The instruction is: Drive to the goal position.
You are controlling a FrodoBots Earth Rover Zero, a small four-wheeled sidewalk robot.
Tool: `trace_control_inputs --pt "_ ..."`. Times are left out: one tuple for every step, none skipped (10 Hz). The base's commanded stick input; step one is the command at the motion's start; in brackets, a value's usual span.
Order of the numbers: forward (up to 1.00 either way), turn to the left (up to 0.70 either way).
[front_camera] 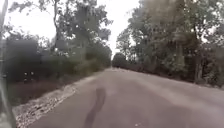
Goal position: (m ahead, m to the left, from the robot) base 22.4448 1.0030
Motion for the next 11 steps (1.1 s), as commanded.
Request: trace_control_inputs --pt "0.70 0.00" --pt "0.70 0.00" --pt "0.70 0.00" --pt "0.70 0.00" --pt "0.70 0.00" --pt "0.70 0.00" --pt "0.70 0.00" --pt "0.70 0.00" --pt "0.70 0.00" --pt "0.70 0.00" --pt "0.70 0.00"
